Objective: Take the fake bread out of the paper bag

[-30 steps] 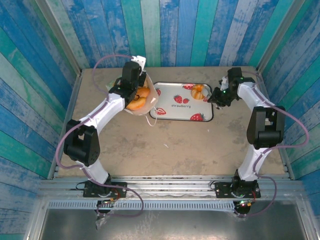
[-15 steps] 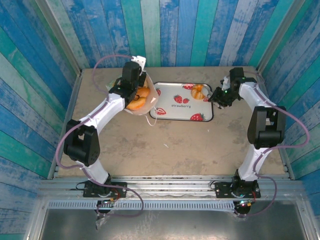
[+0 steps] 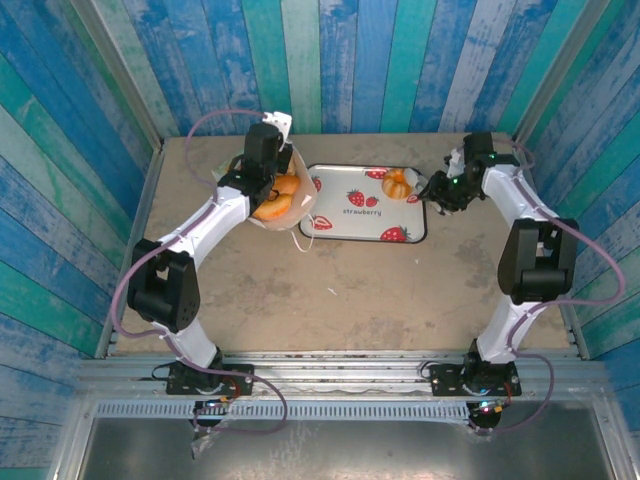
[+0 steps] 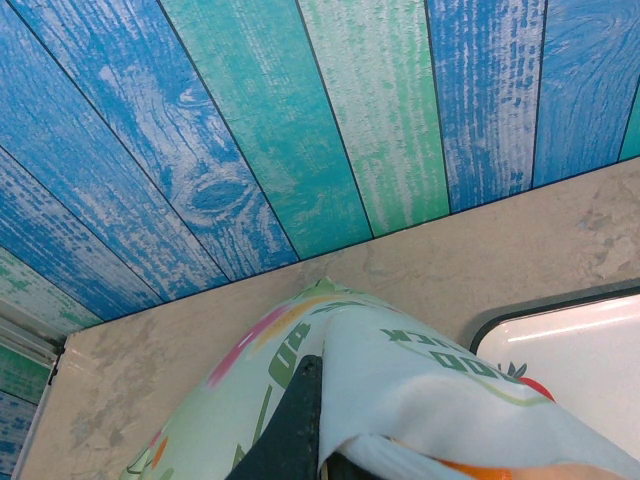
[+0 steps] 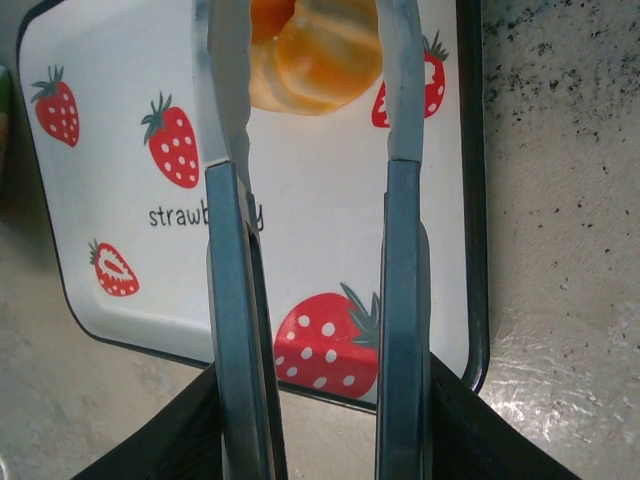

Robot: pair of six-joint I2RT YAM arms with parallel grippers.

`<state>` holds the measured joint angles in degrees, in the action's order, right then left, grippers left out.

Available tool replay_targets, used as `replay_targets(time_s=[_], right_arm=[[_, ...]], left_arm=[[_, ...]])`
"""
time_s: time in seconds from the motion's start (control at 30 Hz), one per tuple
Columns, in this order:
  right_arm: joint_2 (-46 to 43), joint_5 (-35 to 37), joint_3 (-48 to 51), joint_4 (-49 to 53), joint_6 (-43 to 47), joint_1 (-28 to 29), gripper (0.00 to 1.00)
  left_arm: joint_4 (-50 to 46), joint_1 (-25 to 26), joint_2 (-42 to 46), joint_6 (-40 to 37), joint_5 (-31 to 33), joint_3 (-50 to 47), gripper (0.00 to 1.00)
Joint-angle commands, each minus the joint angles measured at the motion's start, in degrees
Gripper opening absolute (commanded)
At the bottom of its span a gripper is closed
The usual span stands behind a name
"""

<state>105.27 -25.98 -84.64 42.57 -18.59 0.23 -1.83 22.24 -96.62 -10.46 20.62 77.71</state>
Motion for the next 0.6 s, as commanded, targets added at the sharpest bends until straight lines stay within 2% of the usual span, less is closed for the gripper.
replay_targets(time_s=[0.0, 0.33, 0.57], right_arm=[[-3.3, -0.7, 1.1, 0.9, 0.2, -0.5, 0.45], [-11.2, -4.4, 6.4, 1.2, 0.0, -0.2, 0.43], [-19.2, -5.0, 9.2, 1.8, -1.8, 5.3, 0.43]], left_arm=[[0.7, 0.0, 0.7, 0.3, -0.1, 0.4, 0.0], [0.5, 0.0, 0.6, 0.6, -0.8, 0.9, 0.0], [-0.6, 0.1, -0.1, 0.9, -0.2, 1.9, 0.0]])
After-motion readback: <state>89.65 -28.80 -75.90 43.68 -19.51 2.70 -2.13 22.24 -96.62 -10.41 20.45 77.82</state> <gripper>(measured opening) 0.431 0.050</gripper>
